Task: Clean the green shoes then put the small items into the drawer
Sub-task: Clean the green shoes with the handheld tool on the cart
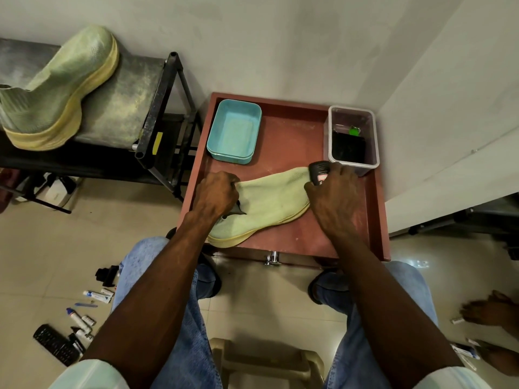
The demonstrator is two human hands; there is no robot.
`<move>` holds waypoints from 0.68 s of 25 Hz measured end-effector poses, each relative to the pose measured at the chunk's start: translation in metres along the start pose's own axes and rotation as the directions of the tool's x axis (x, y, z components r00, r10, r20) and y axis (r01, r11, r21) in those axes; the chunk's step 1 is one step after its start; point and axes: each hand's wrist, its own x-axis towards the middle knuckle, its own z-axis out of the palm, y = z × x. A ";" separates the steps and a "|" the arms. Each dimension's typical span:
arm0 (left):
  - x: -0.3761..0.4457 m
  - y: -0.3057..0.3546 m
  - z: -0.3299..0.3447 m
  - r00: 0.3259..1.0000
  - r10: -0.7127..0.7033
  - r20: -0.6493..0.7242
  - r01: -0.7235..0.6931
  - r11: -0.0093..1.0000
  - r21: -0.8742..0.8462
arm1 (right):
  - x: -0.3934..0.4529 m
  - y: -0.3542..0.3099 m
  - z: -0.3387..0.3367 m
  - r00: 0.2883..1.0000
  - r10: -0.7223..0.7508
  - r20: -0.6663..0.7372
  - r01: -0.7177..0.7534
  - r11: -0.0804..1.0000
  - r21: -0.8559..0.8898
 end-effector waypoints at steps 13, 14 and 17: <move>-0.001 -0.002 0.002 0.999 0.039 0.017 -0.039 0.999 0.014 | -0.027 -0.042 0.023 0.925 -0.318 0.210 0.276 0.939 0.205; -0.001 -0.001 0.002 0.998 0.048 0.029 -0.048 0.999 0.021 | -0.035 -0.047 0.026 0.868 -0.401 0.293 0.341 0.910 0.235; -0.002 0.000 -0.001 0.999 0.046 0.012 -0.046 0.999 0.018 | -0.007 -0.027 0.015 0.950 -0.277 0.145 0.256 0.955 0.148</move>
